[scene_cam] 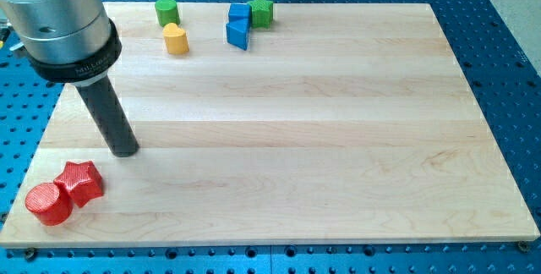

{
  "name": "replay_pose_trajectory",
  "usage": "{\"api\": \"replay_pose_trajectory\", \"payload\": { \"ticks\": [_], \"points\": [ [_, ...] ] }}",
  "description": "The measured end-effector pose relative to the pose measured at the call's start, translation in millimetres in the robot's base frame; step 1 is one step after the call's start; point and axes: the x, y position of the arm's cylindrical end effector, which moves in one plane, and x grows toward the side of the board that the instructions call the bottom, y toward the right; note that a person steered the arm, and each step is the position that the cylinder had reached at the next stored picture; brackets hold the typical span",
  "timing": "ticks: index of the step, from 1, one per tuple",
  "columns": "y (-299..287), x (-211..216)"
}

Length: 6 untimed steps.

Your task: Place your arm vertically above the red star

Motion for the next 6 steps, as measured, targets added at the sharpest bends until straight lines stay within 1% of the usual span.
{"api": "replay_pose_trajectory", "payload": {
  "ticks": [3,4,5,6],
  "points": [
    [-16.0,-7.6],
    [-11.9,-17.9],
    [-38.5,-32.6],
    [-70.7,-63.0]
  ]
}}
